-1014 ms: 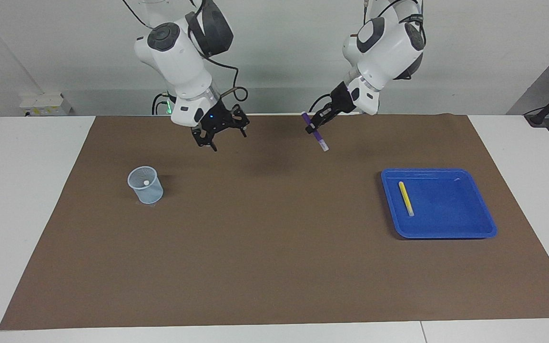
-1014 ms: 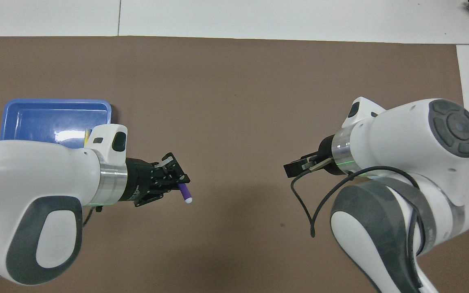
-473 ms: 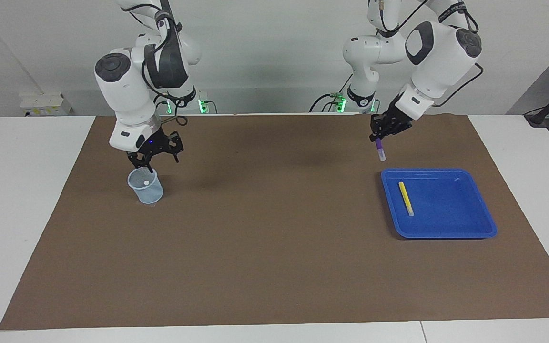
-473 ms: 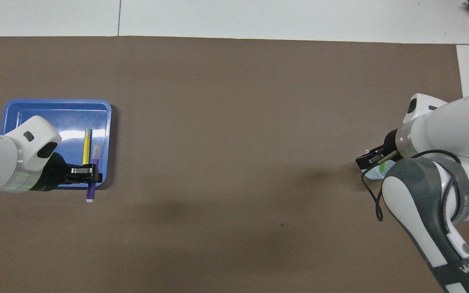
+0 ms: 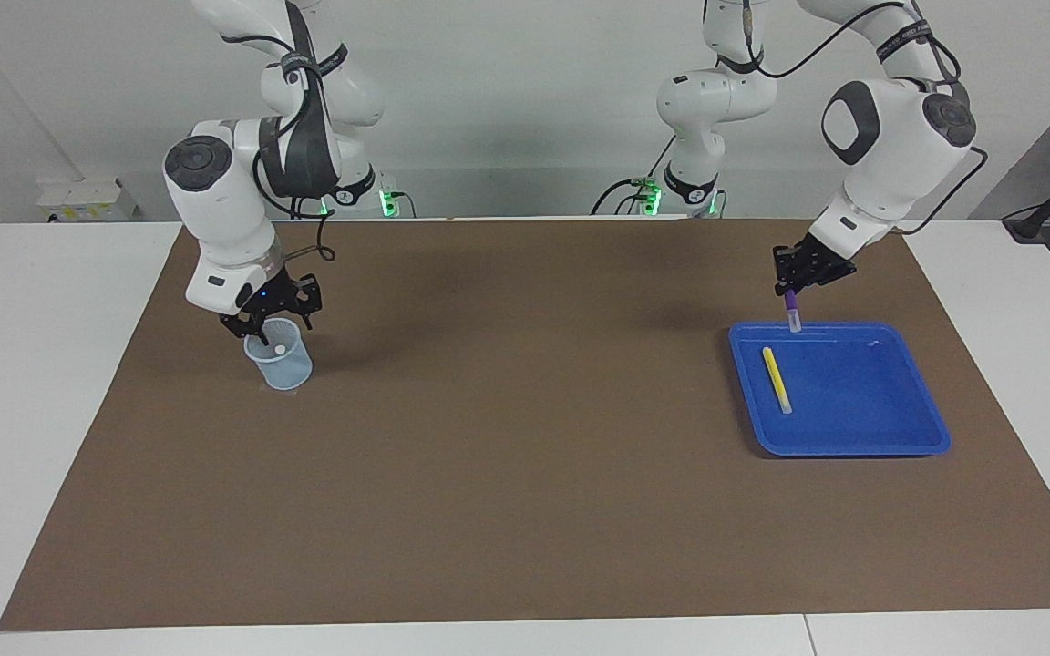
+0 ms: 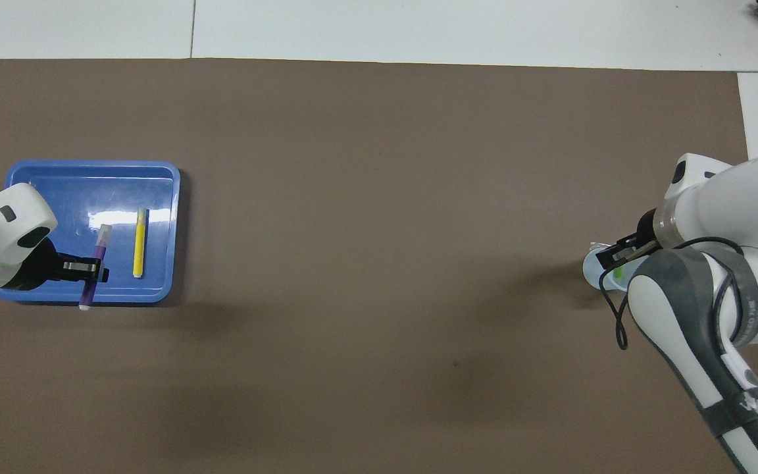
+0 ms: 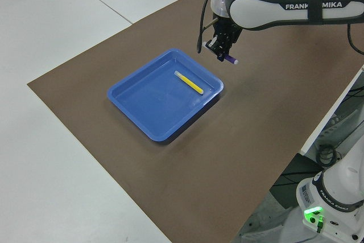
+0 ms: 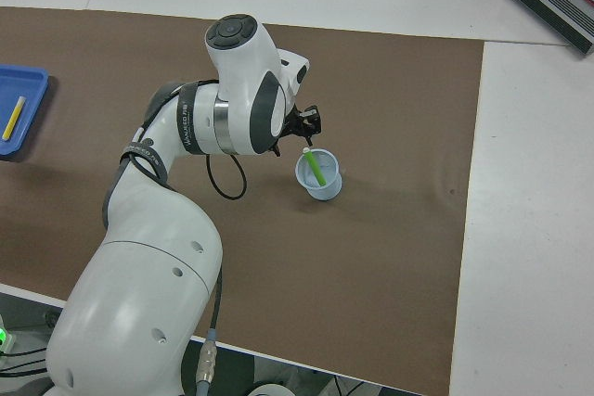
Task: Right arm passes pens to left for tray arrangement
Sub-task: 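Lay the purple pen in the tray while the right gripper returns, then pull the green pen out of the white cup with the right gripper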
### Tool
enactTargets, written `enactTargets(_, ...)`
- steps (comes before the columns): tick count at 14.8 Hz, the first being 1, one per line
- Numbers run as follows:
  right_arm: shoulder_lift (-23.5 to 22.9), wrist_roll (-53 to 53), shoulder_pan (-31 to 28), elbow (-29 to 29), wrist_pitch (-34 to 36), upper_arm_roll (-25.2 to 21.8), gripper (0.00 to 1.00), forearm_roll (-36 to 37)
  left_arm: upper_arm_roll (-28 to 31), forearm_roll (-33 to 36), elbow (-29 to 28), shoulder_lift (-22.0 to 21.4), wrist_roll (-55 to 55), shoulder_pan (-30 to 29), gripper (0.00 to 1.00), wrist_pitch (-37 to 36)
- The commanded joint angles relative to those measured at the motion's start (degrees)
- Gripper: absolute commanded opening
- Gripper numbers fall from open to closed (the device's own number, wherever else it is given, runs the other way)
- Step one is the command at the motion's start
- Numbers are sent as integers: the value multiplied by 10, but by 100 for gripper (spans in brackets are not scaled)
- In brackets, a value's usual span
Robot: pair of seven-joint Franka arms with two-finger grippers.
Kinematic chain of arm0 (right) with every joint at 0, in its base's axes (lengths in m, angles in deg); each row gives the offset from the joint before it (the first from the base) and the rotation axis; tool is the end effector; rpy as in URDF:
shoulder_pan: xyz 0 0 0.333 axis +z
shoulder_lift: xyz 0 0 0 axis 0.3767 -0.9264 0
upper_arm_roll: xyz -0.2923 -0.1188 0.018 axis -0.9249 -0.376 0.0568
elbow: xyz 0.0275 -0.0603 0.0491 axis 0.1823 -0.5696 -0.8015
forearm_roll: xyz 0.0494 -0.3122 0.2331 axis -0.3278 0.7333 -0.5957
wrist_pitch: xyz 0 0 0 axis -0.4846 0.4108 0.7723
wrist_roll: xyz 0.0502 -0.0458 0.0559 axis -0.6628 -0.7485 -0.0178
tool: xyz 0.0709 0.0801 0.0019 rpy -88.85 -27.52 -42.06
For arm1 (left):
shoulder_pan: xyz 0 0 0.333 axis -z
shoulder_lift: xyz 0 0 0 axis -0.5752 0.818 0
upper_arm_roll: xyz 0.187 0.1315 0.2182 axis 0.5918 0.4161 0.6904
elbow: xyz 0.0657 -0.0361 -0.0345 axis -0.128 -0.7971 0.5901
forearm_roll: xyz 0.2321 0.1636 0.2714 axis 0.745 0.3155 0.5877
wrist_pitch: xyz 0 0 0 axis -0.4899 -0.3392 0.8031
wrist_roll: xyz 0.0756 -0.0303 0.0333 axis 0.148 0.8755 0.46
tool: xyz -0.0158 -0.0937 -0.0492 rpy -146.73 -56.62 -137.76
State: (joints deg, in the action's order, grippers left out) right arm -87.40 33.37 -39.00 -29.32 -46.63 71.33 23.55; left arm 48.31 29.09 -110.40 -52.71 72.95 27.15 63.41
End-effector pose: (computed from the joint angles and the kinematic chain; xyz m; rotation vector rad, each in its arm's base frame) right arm 0.5455 0.0063 0.4209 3.0225 0.6526 -0.0594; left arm 0.5093 0.0052 0.4489 3.0269 -0.1873 -0.0810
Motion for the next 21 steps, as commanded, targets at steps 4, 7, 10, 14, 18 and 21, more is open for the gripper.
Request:
enactTargets(4,-17,-24,-17,-15,-43,8,62,12,-5,33,6,58,-15,-36,0,81)
enactTargets(7,-33,-48,-18,-15,-44,8,59,12,-5,43,6,78,-14,-45,0,111)
enactTargets(10,-38,-41,-30,-16,-43,8,52,12,-4,43,6,104,-12,-46,0,146)
enactTargets(14,-39,-41,-30,-16,-33,9,39,12,-4,43,6,144,-12,-55,0,194)
enactTargets(18,-39,-38,-31,-15,-27,9,4,12,-4,46,6,167,-12,-58,0,223)
enactTargets(21,-49,2,-27,43,44,10,0,13,-4,52,6,190,-12,-58,0,255)
